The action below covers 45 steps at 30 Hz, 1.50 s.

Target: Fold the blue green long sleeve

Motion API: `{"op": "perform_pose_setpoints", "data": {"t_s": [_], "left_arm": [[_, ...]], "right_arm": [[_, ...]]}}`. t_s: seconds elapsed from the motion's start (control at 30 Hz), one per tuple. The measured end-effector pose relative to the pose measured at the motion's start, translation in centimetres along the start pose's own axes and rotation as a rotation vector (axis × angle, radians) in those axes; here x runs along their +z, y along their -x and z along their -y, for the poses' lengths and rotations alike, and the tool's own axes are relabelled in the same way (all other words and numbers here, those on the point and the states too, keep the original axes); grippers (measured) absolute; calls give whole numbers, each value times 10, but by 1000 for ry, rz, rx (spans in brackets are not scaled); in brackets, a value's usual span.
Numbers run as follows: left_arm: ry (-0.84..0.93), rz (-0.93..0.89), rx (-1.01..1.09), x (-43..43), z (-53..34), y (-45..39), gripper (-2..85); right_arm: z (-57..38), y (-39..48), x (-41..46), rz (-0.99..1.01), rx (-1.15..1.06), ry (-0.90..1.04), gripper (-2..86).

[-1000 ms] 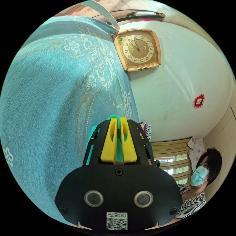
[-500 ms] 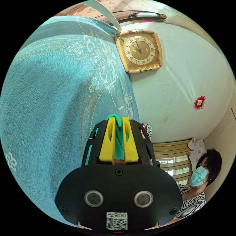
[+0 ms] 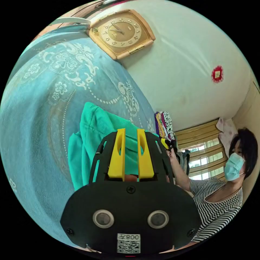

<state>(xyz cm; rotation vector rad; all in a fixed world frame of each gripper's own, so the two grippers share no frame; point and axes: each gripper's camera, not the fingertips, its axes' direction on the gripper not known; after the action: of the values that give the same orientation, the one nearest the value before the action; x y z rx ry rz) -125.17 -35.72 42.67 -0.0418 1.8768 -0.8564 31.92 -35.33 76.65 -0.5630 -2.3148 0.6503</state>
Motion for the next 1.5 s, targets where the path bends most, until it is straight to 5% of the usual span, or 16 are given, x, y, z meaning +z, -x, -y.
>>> {"op": "perform_pose_setpoints", "data": {"t_s": [0.23, 0.47, 0.97, 1.5], "left_arm": [[71, 174, -51, 49, 22, 15, 57], [-108, 117, -23, -5, -12, 17, 68], [54, 206, -81, 41, 6, 60, 64], [-1, 97, -81, 25, 21, 94, 6]], "right_arm": [[28, -5, 100, -384, -5, 189, 3], [-16, 10, 95, -351, -131, 104, 17], [-45, -42, 115, -415, -56, 50, 57], [-15, -86, 128, -371, -27, 40, 3]]}}
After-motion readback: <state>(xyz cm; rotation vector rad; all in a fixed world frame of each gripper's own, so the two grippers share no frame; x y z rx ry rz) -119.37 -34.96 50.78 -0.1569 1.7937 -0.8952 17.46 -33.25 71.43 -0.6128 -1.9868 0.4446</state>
